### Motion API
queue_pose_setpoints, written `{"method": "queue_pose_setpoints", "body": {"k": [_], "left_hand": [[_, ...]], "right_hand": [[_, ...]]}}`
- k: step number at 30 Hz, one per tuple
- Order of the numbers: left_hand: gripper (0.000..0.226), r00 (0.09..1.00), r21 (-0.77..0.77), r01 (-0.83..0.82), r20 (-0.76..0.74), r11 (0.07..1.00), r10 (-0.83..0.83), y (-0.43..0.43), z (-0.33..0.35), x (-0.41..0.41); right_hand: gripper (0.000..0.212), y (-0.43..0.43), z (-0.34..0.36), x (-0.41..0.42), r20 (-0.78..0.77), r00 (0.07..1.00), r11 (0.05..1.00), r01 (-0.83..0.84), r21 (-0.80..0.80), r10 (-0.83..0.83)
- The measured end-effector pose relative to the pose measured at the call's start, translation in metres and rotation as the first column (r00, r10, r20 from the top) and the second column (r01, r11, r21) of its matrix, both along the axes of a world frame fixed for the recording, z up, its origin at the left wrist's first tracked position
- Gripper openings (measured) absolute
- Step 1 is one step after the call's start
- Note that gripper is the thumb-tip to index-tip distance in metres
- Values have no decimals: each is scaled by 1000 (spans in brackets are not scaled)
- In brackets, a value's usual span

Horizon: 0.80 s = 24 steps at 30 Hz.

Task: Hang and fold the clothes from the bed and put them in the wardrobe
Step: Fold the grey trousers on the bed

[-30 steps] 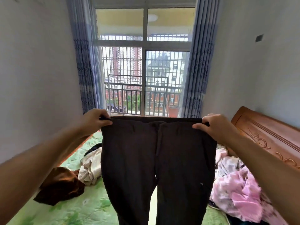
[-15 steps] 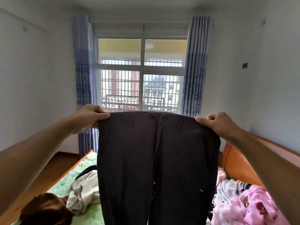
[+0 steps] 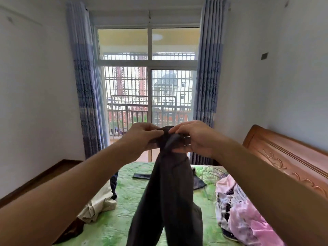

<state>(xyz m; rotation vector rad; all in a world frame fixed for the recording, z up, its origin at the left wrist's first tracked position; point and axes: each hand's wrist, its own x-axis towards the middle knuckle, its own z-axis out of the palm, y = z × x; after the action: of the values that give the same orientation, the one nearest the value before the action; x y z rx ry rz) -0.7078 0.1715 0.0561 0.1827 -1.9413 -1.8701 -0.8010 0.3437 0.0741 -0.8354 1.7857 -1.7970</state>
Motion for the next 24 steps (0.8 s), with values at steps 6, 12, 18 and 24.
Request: {"method": "queue_pose_setpoints", "body": {"k": [6,12,18,24], "left_hand": [[23,981,-144,163,-83,976,-176,11,-13,7],[27,977,-468,-48,-206,882,-56,13,-21,-1],[29,977,-504,-56,-204,862,-56,-14,-14,1],[33,977,-559,-71,-207,826,-56,-38,-5,6]], "right_hand": [[36,14,-3,7,-77,997,995,30,96,-23],[9,14,-10,0,-367,929,962,140,236,-45],[18,50,-14,-40,-448,882,722,214,658,146],[20,60,-18,-54,-612,764,681,339,649,203]]}}
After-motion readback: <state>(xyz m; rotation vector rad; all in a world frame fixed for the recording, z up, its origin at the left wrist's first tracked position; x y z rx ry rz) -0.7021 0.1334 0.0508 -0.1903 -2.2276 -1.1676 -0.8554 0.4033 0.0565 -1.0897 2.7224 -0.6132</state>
